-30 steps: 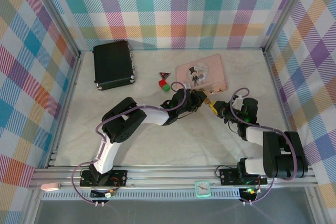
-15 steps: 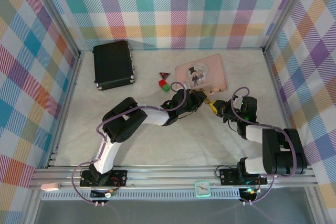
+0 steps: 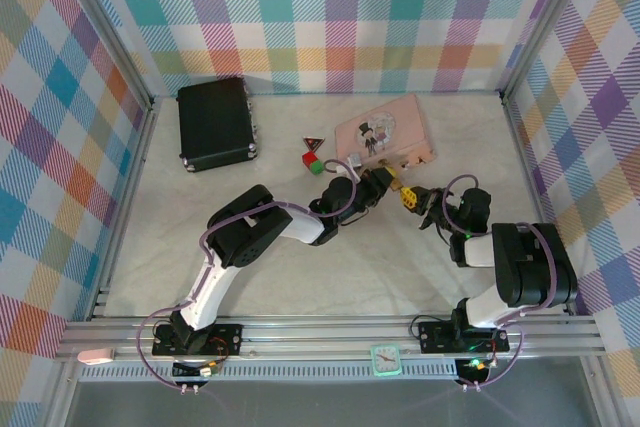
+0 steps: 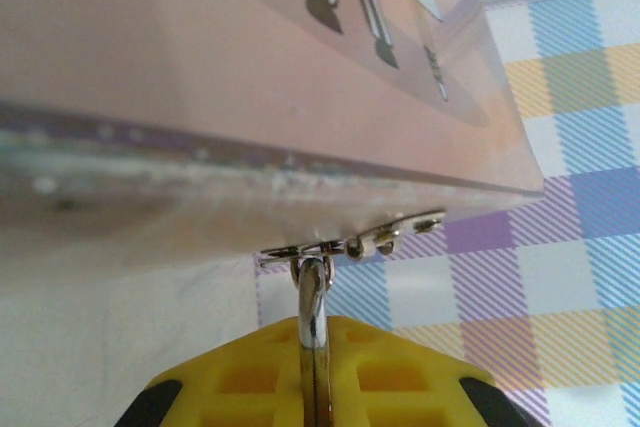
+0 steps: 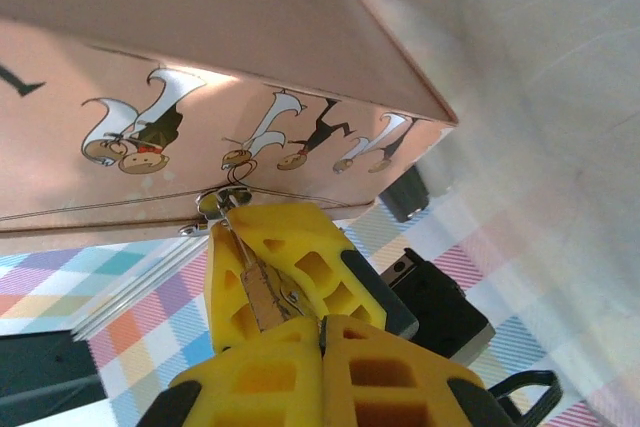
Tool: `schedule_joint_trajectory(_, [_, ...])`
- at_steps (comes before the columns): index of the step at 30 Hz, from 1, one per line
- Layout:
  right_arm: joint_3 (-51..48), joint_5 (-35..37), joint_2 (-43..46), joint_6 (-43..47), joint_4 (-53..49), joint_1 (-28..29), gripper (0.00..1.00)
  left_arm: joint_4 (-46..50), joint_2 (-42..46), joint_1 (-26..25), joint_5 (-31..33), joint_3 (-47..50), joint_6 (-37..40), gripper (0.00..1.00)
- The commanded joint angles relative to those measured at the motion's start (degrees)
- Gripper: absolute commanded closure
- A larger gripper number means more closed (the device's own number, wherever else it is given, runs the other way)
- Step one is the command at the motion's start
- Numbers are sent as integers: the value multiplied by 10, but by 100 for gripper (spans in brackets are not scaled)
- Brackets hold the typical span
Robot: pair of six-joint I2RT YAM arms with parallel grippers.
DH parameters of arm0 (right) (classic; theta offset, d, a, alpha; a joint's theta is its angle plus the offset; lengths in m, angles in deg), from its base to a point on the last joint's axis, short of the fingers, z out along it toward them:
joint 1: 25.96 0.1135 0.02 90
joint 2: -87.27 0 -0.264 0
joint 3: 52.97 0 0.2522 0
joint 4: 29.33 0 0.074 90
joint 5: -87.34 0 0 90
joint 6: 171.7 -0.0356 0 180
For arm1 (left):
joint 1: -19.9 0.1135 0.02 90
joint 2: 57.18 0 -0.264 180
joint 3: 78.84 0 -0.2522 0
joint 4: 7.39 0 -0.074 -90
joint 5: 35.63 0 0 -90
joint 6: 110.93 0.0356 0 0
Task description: Unlock a padlock with a key
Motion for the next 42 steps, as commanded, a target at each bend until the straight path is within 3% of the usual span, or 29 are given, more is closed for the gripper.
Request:
schedule_joint_trajectory(1, [13, 55, 31, -121, 86, 1, 100, -72, -20, -26, -68, 6, 6, 100])
schedule_joint_trajectory(4, [17, 50, 56, -69, 30, 0, 100, -43, -12, -26, -59, 3, 9, 100])
schedule_joint_trajectory(7, [37, 31, 93, 38, -76, 0, 100, 24, 11, -25, -46, -3, 18, 100])
schedule_joint_trajectory(12, [62, 60, 206, 236, -328, 0, 85, 117, 36, -23, -15, -14, 17, 100])
schedule_joint_trajectory(15, [63, 82, 264, 300, -423, -2, 76, 165, 42, -23, 2, -26, 16, 100])
schedule_joint_trajectory(24, [26, 46, 254, 316, -373, -6, 66, 214, 42, -23, 34, -50, 5, 100])
schedule_joint_trajectory(29, [39, 48, 277, 331, -408, -6, 68, 214, 40, -24, 34, -55, -2, 100])
schedule_joint_trajectory(42, [20, 21, 191, 341, -357, 0, 70, 204, 43, -24, 36, -56, -33, 100])
